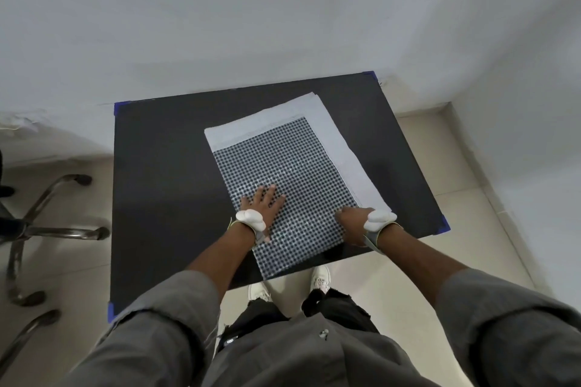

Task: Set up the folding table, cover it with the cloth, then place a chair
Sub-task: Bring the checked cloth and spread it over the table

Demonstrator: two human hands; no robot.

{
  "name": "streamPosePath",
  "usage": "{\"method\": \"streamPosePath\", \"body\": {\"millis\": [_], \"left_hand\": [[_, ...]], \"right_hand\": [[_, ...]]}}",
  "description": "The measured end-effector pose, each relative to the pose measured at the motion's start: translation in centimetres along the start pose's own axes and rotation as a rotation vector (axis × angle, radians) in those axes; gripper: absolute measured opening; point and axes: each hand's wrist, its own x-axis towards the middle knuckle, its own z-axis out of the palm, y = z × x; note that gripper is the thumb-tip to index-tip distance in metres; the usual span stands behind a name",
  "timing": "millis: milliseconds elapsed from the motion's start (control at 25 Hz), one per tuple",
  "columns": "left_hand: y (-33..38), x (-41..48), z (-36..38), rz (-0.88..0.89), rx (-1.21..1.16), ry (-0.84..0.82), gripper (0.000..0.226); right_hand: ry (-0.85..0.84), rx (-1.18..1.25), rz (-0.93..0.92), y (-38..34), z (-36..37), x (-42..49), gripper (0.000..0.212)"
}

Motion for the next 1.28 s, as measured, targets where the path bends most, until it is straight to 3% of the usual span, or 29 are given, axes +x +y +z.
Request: {"method": "streamPosePath", "body": {"millis": [120, 200, 440, 880, 1040, 1120, 1200, 1280], "left_hand": [[0.8, 0.8, -1.6, -0.017, 0.187, 0.149, 0.071], [3.4, 1.5, -2.0, 0.042, 0.257, 0.253, 0.064], [11.1, 3.1, -1.3, 0.201, 0.228, 0.247, 0.066], [15.0, 4.3, -4.2, 0.146, 0.094, 0.271, 0.072], [16.9, 4.7, -5.4, 0.087, -0.051, 0.360, 0.071], [17.4, 4.9, -6.1, 0.064, -0.094, 0.441, 0.056], [16.8, 4.6, -6.6, 0.006, -0.081, 0.577, 0.049], [14.4, 3.6, -6.5, -0.044, -0.030, 0.684, 0.054]], "right_hand": [[0.031, -0.080, 0.036, 2.5, 1.0, -0.6, 0.040], [0.047, -0.116, 0.050, 4.5, 1.9, -1.1, 0.038], [0.186, -0.177, 0.005, 6.8, 3.3, -1.3, 0.019], [0.270, -0.169, -0.140, 9.7, 2.8, -0.3, 0.014], [0.519, -0.006, -0.194, 9.9, 1.1, -0.7, 0.041], [0.649, 0.055, -0.283, 9.9, 0.4, -0.6, 0.041], [0.722, 0.128, -0.339, 9.7, -0.3, -0.1, 0.042], [0.743, 0.179, -0.338, 9.4, -0.7, 0.3, 0.059]]}}
